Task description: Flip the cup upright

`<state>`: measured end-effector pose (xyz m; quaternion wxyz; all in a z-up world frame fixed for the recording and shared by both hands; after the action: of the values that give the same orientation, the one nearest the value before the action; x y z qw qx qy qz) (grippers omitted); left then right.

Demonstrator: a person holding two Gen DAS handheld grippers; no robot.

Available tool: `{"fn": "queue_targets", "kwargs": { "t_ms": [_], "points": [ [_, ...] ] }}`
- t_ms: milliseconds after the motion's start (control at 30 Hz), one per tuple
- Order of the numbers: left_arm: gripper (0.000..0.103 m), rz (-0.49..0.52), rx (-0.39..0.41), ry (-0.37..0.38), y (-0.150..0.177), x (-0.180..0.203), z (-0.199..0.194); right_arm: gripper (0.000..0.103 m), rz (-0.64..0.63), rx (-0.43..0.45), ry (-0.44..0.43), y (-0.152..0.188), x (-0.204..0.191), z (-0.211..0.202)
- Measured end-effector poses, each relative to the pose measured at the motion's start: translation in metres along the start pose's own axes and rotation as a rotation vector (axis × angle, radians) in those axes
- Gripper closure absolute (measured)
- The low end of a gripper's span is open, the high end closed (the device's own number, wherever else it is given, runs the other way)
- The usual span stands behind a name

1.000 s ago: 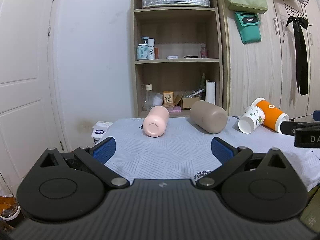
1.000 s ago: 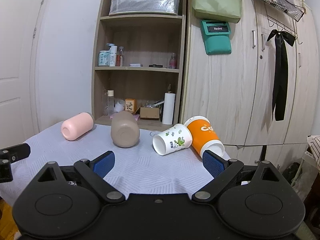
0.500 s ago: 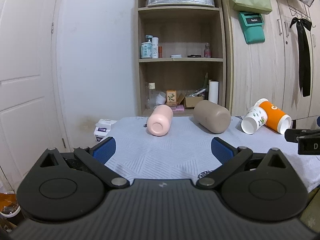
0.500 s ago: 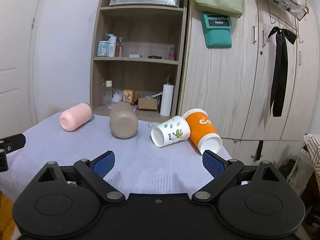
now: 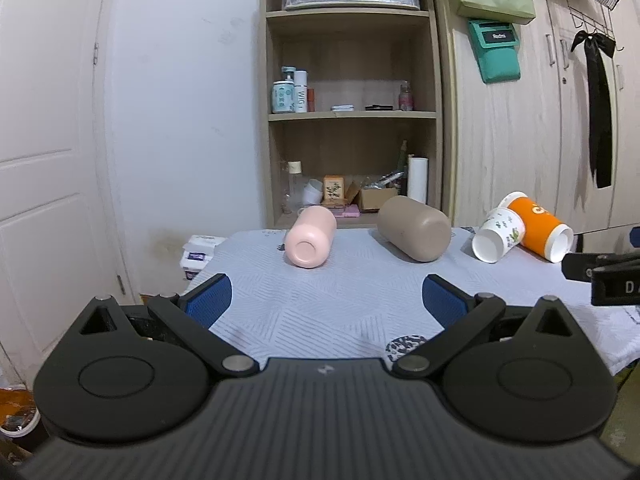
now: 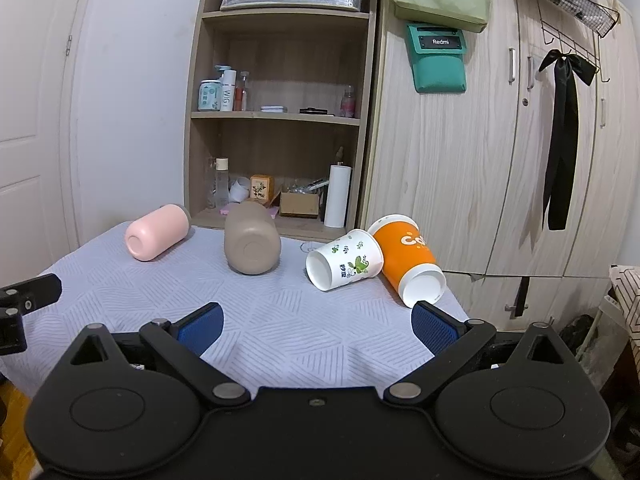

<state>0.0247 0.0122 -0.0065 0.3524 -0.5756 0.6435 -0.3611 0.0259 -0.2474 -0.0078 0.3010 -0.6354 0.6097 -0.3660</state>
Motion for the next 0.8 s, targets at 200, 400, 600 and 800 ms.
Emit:
{"fn": "queue_targets", "kwargs": {
  "t_ms": [200,400,600,800],
  "points": [
    [0.000,-0.002,-0.012,0.018,0.000,0.000,0.001,0.001,-0.002,-0.001,-0.001,0.000,0.000,0.001],
    [0.000,0.010,-0.021,0.019,0.001,0.002,0.001,0.001,-0.004,-0.014,-0.004,0.001,-0.001,0.004],
    [0.000,0.016,-0.039,0.023,0.001,0.000,0.004,0.001,-0.020,-0.026,-0.007,0.001,-0.004,0.007],
    [0.000,0.075,-0.079,0.036,-0.022,-0.010,0.008,0.001,-0.053,-0.026,-0.100,-0.009,-0.009,0.011]
  ]
}}
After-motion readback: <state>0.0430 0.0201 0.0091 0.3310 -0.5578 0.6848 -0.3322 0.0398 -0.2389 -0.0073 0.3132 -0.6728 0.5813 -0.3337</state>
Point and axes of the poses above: each gripper's, at about its wrist camera, not at the fingertips, and z roughly the way its jaws point, x to its right, y to its underside, the point moved 3 cm from there along z, roughly the way its jaws point, and after that the axes turned 15 degrees about -x, right-handed, at the moved point
